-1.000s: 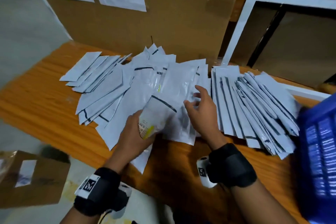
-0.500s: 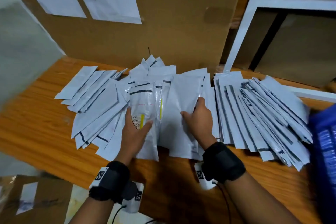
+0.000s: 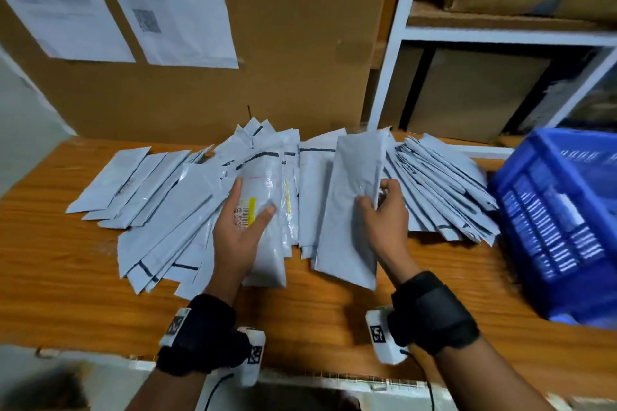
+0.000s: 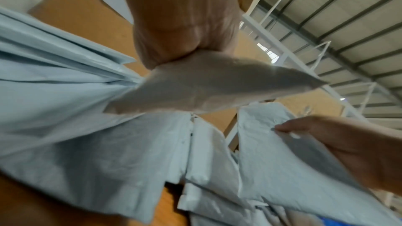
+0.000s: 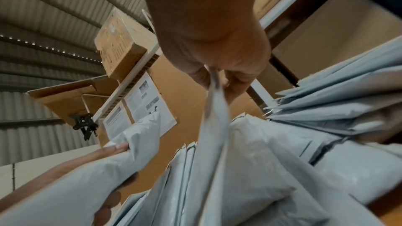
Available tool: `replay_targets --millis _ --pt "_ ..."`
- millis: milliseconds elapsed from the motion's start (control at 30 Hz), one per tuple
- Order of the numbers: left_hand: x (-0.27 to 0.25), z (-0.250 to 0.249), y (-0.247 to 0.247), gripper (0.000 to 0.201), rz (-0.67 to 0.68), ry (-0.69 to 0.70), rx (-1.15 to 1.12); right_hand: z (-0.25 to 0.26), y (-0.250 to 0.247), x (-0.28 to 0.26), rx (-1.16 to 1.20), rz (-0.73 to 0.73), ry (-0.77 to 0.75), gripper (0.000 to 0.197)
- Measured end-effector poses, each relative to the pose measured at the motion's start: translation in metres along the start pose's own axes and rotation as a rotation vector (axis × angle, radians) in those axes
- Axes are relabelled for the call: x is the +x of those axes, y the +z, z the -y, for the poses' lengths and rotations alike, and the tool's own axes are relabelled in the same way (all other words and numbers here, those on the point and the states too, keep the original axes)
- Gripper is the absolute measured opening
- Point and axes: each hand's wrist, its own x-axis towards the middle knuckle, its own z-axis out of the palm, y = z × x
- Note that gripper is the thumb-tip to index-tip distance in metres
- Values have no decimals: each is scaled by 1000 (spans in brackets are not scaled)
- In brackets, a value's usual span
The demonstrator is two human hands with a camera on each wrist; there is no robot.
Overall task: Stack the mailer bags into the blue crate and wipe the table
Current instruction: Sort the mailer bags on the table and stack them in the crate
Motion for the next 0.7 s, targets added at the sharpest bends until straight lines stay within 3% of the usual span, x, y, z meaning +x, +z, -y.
replay_targets --millis 200,333,500,700 --pt "-43 -40 23 78 61 73 -11 -3 -62 -51 -6 -95 -45 47" --pt "-69 -63 56 63 153 131 -24 -9 -112 -73 -48 -144 -108 69" --pt "-105 -81 114 46 312 142 -144 -22 -184 -89 -133 -298 -250 57" --pt "-180 -121 205 46 402 81 -257 -61 -291 -109 -107 -367 -225 49"
